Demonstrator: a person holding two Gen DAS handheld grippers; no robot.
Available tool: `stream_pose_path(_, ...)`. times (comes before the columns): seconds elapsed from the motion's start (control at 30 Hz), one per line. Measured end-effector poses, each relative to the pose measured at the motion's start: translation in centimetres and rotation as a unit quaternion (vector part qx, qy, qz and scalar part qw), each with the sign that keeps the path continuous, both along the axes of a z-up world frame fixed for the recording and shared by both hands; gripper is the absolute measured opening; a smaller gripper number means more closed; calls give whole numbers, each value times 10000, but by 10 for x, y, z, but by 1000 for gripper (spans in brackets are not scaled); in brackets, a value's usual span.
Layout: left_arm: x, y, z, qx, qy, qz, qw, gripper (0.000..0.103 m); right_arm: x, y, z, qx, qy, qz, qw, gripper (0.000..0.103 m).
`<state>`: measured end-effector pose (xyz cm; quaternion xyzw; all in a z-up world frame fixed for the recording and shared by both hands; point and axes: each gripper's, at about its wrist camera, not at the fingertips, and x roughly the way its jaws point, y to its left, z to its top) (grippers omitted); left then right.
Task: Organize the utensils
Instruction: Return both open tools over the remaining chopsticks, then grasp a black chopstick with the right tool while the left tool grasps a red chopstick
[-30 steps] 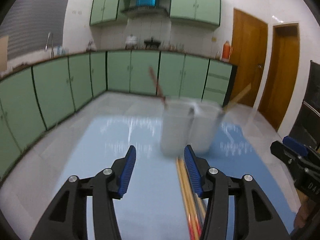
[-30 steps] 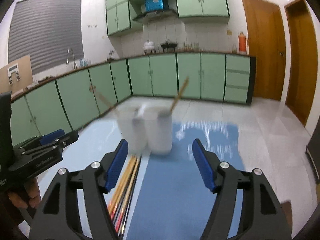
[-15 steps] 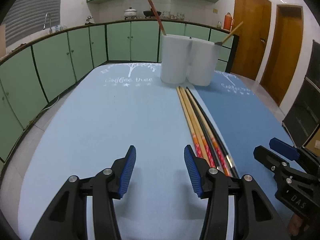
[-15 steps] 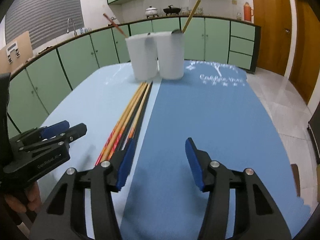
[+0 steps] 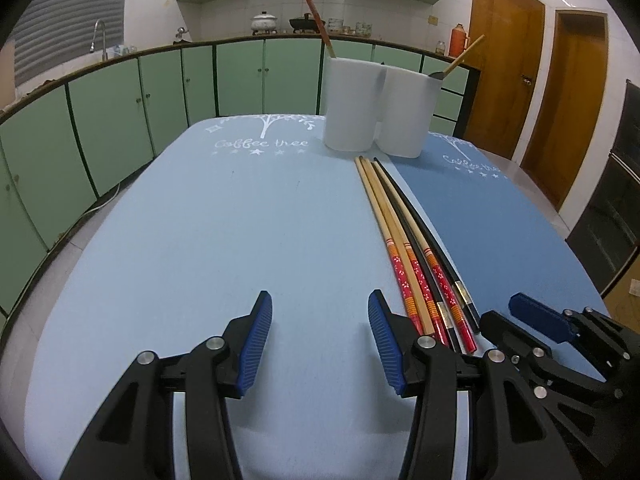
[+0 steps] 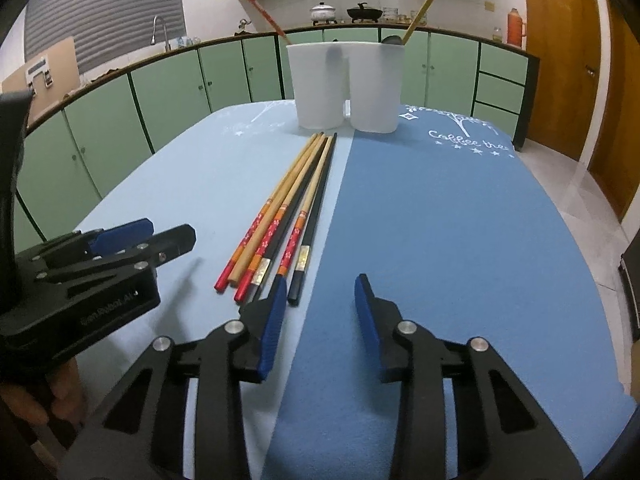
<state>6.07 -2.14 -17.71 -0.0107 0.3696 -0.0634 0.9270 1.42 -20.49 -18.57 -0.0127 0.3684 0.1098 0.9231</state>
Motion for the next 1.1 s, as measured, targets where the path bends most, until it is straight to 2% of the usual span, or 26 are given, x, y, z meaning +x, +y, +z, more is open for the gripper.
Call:
stream_pose_path(0.27,0,0,-1,-47,26,1,10000,49,0,9,-4,-200,13,118,9997,24)
stream_pose_path(0.47,-1,-2,-2,-33,37,-32,10000,49,5,14,-6,-295,97,167,9994,15)
stream_pose_path(0.53,-2,-3,-3,-36,49,-51,10000,49,7,15,-6,-298,120,218,9992,7)
stream_pose_path(0.93,-6,-19,-6,-98,220,-463,9986,49,7,-14,-3,-80,178,-281,9994,6)
stream_pose_path(1.1,-7,-31,-10,50,292,-641,9975,49,9,-19,-3,-47,190,-347,9992,6)
